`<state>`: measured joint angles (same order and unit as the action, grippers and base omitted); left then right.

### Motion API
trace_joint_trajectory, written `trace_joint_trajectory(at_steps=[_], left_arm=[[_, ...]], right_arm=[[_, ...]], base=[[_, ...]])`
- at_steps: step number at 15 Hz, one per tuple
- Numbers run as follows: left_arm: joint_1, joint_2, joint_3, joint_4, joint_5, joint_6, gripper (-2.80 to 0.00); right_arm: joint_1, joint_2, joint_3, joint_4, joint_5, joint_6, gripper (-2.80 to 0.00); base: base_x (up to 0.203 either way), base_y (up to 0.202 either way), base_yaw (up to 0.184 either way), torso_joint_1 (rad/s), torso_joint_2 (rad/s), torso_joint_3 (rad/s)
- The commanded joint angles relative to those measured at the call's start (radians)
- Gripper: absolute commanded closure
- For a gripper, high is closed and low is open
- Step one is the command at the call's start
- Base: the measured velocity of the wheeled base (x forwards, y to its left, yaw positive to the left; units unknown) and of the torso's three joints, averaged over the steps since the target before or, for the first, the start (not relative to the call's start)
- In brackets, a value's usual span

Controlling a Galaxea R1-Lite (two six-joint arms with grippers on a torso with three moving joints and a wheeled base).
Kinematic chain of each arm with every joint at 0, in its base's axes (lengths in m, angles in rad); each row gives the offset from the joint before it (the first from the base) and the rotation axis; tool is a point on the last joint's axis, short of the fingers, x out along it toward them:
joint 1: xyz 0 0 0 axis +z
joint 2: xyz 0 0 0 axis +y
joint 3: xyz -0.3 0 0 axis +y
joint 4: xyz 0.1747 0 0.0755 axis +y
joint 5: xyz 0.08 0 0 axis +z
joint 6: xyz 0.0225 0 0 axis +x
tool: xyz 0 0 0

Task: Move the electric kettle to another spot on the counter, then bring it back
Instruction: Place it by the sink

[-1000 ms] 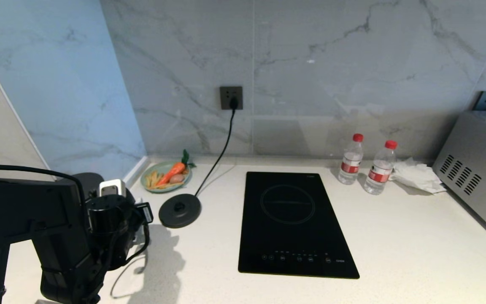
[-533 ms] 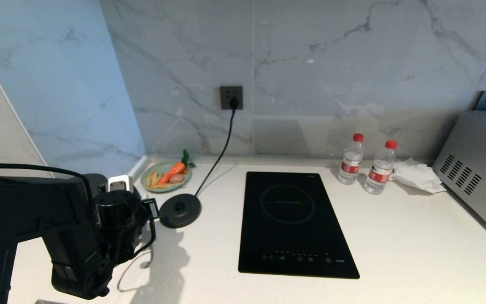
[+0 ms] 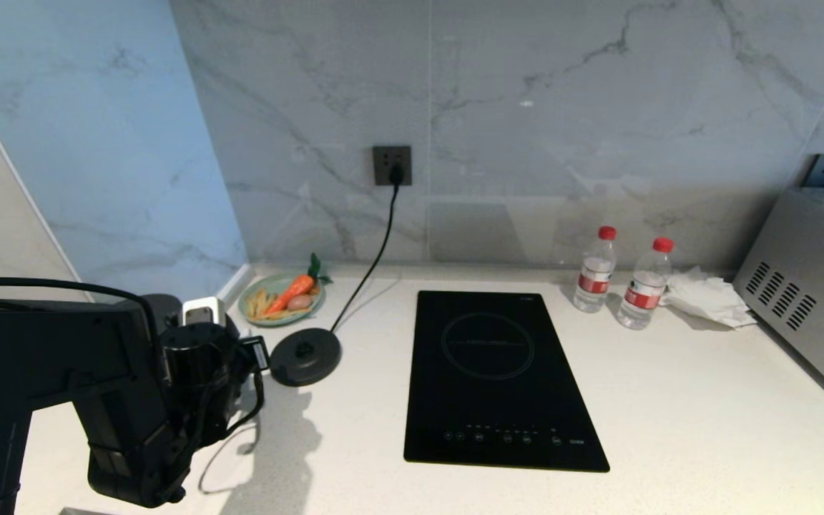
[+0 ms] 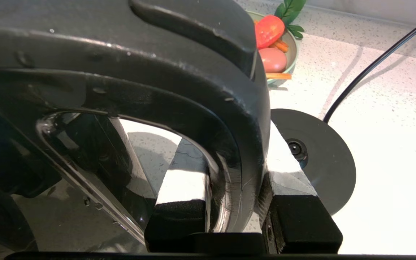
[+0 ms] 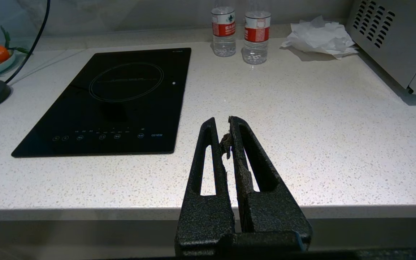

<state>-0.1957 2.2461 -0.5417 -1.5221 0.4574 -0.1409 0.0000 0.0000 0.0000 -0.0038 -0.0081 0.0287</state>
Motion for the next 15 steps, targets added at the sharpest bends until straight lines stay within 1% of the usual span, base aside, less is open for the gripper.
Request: trace_joint_trajectory(at_steps=[1,3,4,5,10,11,15], left_arm=[[-0.001,-0.005,0.005,-0.008,0.0,-0.006,0.0],[-0.004,-0.008,0.018,-0.008,-0.016,-0.015,0.0],[-0.004,-0.003,0.02,-0.008,-0.042,-0.014,0.0],[-0.002,0.001,0.015,-0.008,-0.049,-0.013,0.0],[-0.005,0.006,-0.047,-0.008,-0.052,0.001,0.0],[-0.007,0.011,-0.053,-0.008,-0.062,0.001,0.0],[-0.001,0.02,-0.05,-0.008,-0.063,0.001,0.0]], right_arm=[[0.0,0.002,0.0,0.0,0.0,0.0,0.0],[0.0,0.002,-0.001,0.0,0.0,0.0,0.0],[0.0,0.002,-0.001,-0.001,0.0,0.0,0.0],[0.0,0.002,0.0,-0.001,0.0,0.0,0.0],[0.0,0.002,0.0,-0.001,0.0,0.0,0.0],[0.0,0.002,-0.002,0.001,0.0,0.0,0.0],[0.0,0.002,0.0,0.001,0.0,0.0,0.0]], base=[[0.0,0.0,0.0,0.0,0.0,0.0],[0.0,0.0,0.0,0.0,0.0,0.0],[0.0,0.0,0.0,0.0,0.0,0.0],[0.0,0.0,0.0,0.0,0.0,0.0],[0.0,0.0,0.0,0.0,0.0,0.0],[0.0,0.0,0.0,0.0,0.0,0.0],[0.0,0.0,0.0,0.0,0.0,0.0]])
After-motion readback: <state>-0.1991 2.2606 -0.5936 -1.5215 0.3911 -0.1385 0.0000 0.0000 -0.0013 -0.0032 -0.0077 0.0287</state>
